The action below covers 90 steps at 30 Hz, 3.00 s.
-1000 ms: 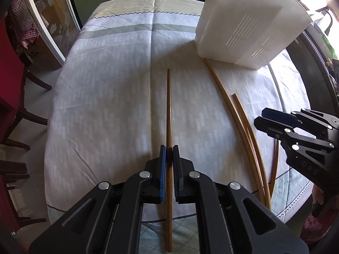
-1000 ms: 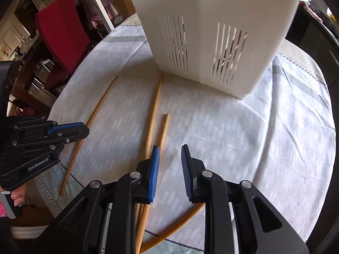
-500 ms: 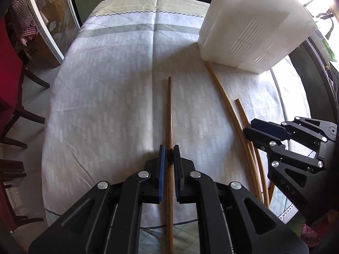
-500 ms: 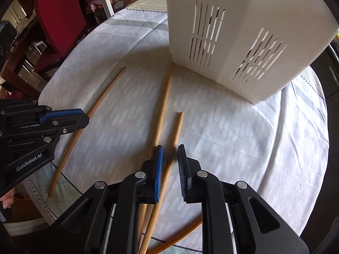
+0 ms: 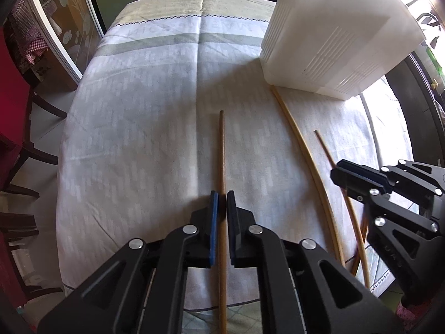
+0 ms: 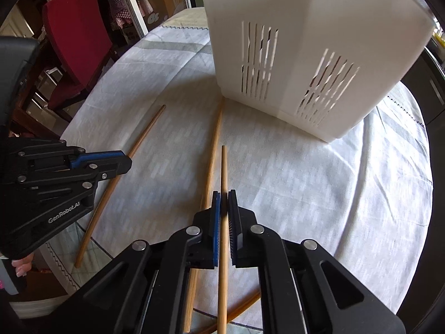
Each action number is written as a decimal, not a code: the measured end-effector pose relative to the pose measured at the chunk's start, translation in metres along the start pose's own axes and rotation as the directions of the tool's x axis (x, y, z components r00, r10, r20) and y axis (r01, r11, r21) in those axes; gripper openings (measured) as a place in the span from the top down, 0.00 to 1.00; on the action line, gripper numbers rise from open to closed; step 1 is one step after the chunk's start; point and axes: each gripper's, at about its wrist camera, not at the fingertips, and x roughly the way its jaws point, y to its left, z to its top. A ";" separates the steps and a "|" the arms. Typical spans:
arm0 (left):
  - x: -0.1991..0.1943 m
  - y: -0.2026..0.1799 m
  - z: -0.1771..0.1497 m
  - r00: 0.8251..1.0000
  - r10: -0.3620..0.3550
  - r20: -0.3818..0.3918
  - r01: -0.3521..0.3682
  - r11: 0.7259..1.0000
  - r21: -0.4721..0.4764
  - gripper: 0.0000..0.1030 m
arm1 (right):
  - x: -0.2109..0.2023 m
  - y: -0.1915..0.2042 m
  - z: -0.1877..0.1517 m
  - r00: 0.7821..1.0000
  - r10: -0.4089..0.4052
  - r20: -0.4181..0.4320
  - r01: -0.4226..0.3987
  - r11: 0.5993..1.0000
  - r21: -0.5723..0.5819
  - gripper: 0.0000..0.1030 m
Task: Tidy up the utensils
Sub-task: 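Grasp a chopstick with the right gripper while the left gripper lifts its chopstick upright, then lower both held chopsticks into the white holder and open the grippers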
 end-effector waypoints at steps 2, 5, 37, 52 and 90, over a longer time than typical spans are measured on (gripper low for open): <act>-0.004 0.002 0.000 1.000 -0.011 0.015 0.011 1.000 -0.004 0.94 | -0.018 -0.002 -0.002 0.999 0.013 0.040 -0.013 1.000 0.008 0.94; -0.018 0.007 -0.002 0.998 -0.016 0.065 0.015 1.000 0.014 0.95 | -0.052 -0.007 -0.007 0.992 0.030 0.119 -0.032 0.999 0.015 0.94; -0.162 -0.040 -0.117 0.815 -0.103 0.571 -0.002 0.984 0.180 0.95 | -0.231 -0.065 -0.198 0.781 0.017 0.624 -0.156 0.973 0.169 0.93; -0.175 -0.041 -0.131 0.792 -0.136 0.596 0.014 0.979 0.205 0.95 | -0.232 -0.060 -0.198 0.772 0.020 0.635 -0.163 0.972 0.168 0.93; -0.275 -0.085 0.078 0.652 -0.274 0.707 0.085 0.953 0.291 0.95 | -0.298 -0.104 0.093 0.618 -0.083 0.781 -0.102 0.977 0.185 0.94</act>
